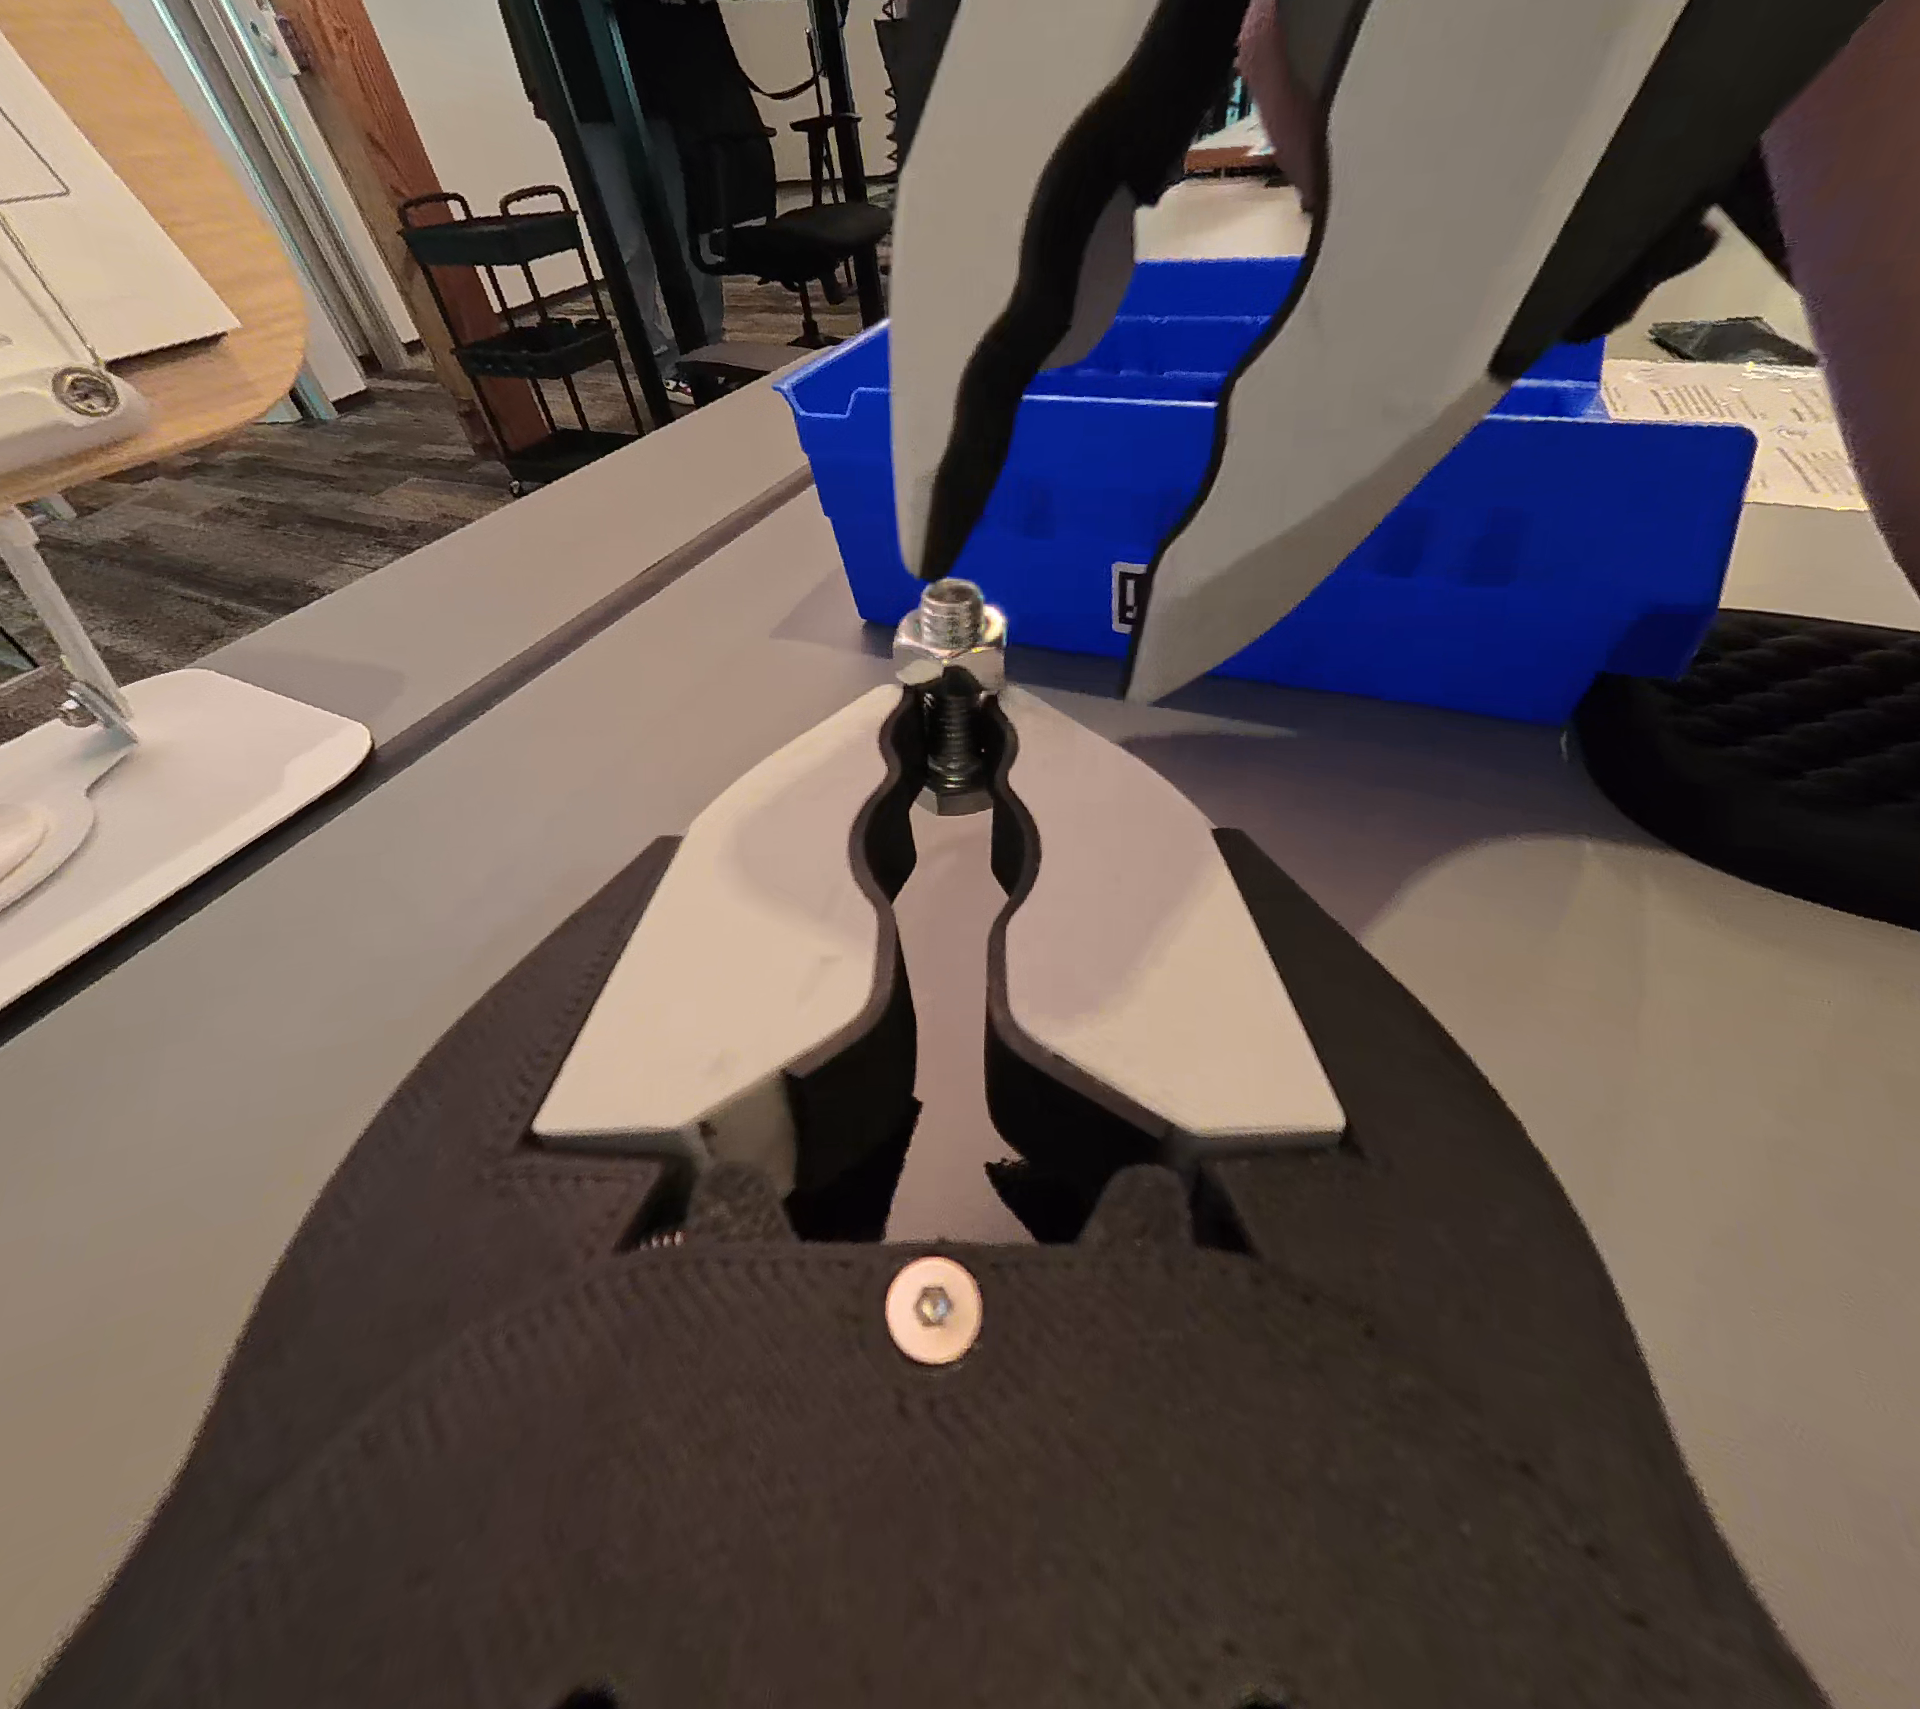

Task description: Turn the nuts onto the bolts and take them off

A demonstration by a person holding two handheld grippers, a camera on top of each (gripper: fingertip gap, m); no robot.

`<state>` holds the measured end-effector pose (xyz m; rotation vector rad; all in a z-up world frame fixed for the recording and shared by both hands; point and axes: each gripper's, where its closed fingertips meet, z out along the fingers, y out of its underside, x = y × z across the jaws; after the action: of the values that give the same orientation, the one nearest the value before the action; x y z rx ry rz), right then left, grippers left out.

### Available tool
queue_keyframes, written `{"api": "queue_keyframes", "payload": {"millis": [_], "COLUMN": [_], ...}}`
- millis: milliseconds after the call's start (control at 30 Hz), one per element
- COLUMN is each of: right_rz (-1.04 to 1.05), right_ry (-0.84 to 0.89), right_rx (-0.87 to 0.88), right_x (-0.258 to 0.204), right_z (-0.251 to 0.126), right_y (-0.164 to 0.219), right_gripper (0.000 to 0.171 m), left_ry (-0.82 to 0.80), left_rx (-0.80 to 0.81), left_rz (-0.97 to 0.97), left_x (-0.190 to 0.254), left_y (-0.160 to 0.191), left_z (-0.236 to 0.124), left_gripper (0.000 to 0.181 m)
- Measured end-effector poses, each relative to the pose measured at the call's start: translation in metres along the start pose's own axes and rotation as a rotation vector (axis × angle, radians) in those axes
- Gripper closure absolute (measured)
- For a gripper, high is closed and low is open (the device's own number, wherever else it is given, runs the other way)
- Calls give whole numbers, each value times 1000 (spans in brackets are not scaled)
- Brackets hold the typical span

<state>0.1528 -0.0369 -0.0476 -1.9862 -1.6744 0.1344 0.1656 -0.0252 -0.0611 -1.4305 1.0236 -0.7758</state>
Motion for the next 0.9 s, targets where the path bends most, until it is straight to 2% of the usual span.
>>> {"api": "queue_keyframes", "payload": {"millis": [33, 267, 533, 900], "right_rz": [-22, -37, -8, 28], "right_ry": [7, -104, 18, -58], "right_rx": [-1, -49, 80, 90], "right_x": [0, -20, 5, 1], "right_z": [2, 1, -11, -6], "right_y": [-1, 11, -11, -8], "right_gripper": [133, 138, 149, 160], "left_ry": [8, -9, 15, 42], "left_rx": [7, 8, 6, 2], "left_rz": [4, 8, 25, 47], "left_x": [2, 0, 5, 10], "left_y": [-1, -3, -3, -1], "left_z": [0, -1, 0, 0], "left_gripper": [172, 172, 172, 172]}}
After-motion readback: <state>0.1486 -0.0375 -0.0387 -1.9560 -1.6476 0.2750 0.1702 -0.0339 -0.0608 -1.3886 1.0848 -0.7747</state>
